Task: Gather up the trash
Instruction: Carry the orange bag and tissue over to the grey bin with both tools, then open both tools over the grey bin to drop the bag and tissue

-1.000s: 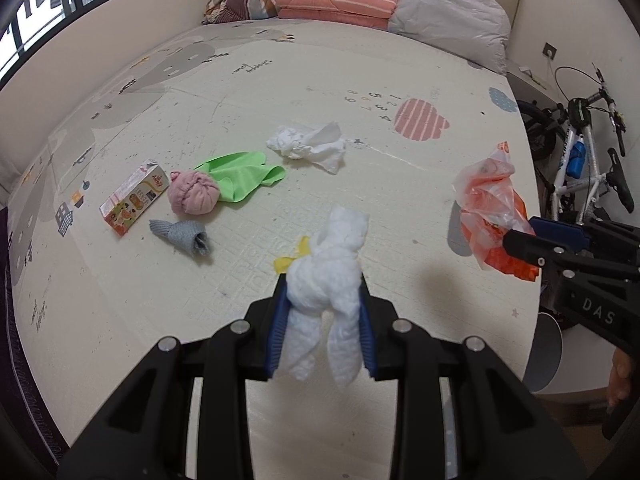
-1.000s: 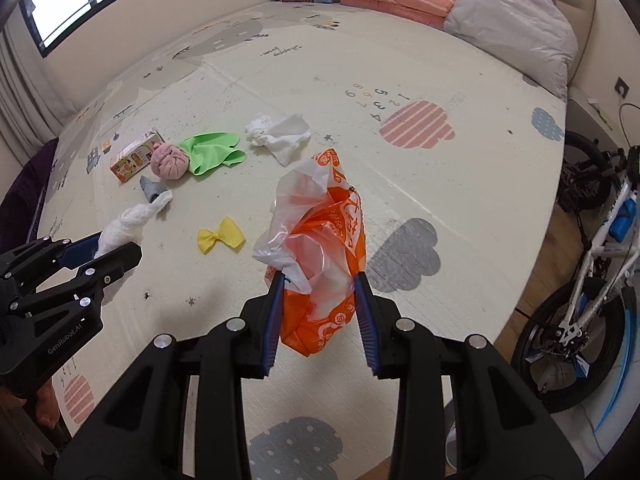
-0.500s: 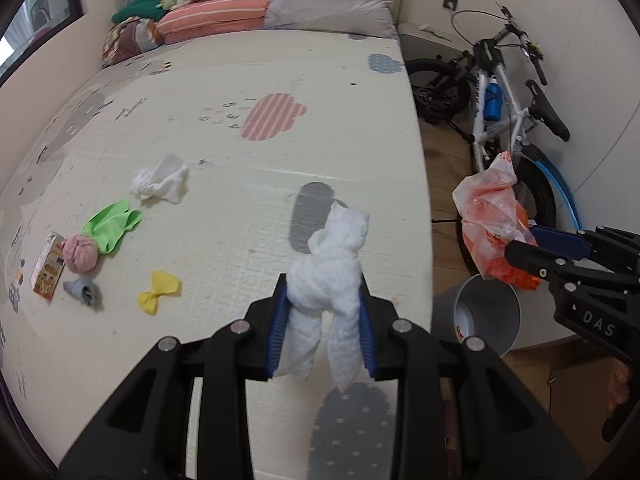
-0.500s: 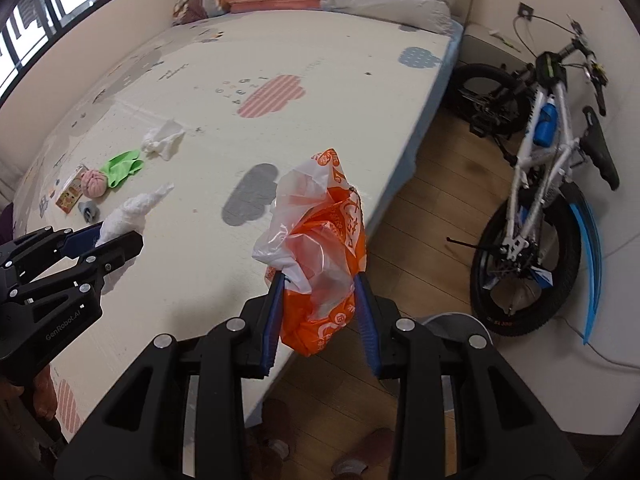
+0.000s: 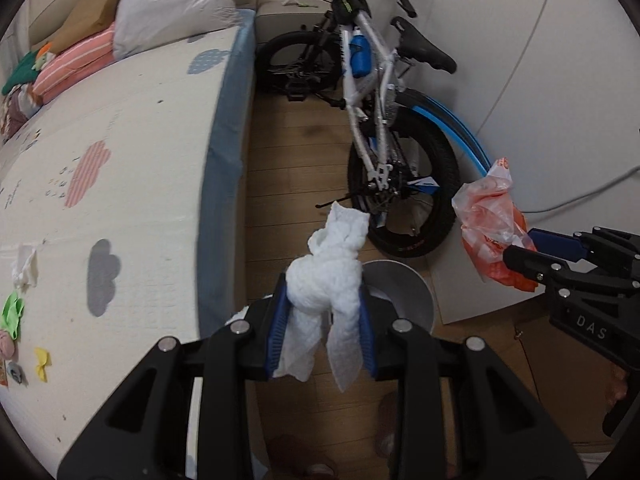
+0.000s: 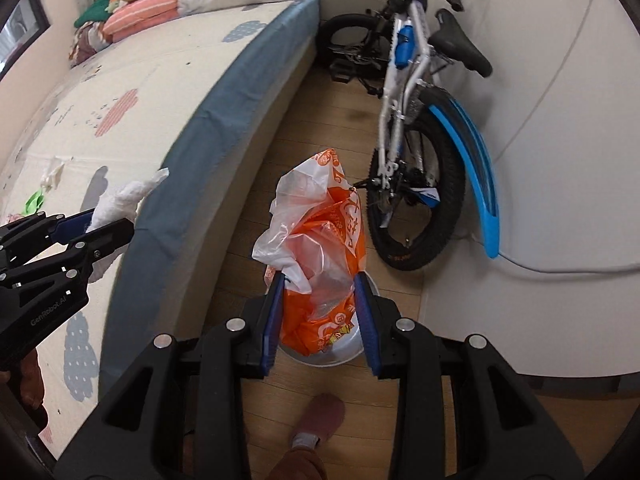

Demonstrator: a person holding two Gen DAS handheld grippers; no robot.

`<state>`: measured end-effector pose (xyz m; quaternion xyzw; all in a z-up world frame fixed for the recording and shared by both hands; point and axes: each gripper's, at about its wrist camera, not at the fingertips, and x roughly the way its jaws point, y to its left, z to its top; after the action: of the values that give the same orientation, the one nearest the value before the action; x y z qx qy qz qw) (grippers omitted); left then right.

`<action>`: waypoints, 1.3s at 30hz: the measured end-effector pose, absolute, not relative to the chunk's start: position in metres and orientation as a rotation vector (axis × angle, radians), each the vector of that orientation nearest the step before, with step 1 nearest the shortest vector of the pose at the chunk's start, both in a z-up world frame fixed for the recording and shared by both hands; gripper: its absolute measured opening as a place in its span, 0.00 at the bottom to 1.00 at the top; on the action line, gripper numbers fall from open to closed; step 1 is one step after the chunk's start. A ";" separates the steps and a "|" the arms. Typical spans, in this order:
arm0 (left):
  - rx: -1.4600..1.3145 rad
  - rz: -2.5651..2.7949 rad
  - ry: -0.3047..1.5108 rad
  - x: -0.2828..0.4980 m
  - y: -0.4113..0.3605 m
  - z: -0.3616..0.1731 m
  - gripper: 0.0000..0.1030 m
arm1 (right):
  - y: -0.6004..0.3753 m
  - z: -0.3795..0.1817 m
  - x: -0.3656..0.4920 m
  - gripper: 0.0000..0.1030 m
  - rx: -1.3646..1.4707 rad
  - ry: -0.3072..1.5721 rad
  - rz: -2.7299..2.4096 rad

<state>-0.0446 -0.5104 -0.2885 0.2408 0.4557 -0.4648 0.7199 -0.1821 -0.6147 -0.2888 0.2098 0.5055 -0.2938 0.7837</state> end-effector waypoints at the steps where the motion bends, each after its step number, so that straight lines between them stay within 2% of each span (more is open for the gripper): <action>1: 0.545 -1.044 1.011 -0.053 -0.521 -0.294 0.31 | -0.620 -0.292 -0.191 0.32 0.463 1.093 -0.642; 12: 0.604 -1.126 1.098 -0.103 -0.585 -0.369 0.35 | -0.661 -0.346 -0.243 0.32 0.561 1.137 -0.654; 14: 0.619 -1.128 1.098 -0.108 -0.593 -0.381 0.46 | -0.665 -0.355 -0.244 0.32 0.565 1.146 -0.645; 16: 0.614 -1.116 1.095 -0.109 -0.596 -0.387 0.69 | -0.668 -0.362 -0.244 0.32 0.569 1.154 -0.634; 17: 0.598 -1.113 1.096 -0.109 -0.596 -0.388 0.71 | -0.669 -0.364 -0.243 0.32 0.569 1.158 -0.631; 29: 0.593 -1.024 1.109 -0.091 -0.580 -0.392 0.72 | -0.667 -0.381 -0.223 0.34 0.563 1.190 -0.541; 30: 0.593 -1.017 1.107 -0.088 -0.577 -0.392 0.72 | -0.666 -0.381 -0.221 0.35 0.556 1.193 -0.538; 32: 0.592 -1.002 1.103 -0.083 -0.570 -0.390 0.72 | -0.661 -0.381 -0.215 0.48 0.545 1.197 -0.533; 34: 0.585 -0.986 1.100 -0.078 -0.562 -0.387 0.72 | -0.657 -0.379 -0.210 0.53 0.528 1.200 -0.532; 39: 0.558 -0.950 1.094 -0.066 -0.544 -0.378 0.72 | -0.647 -0.375 -0.200 0.55 0.508 1.212 -0.523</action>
<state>-0.0660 -0.5438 -0.3780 0.2519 0.4937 -0.4288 0.7134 -0.2001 -0.6473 -0.3751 0.2334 0.5567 -0.2403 0.7602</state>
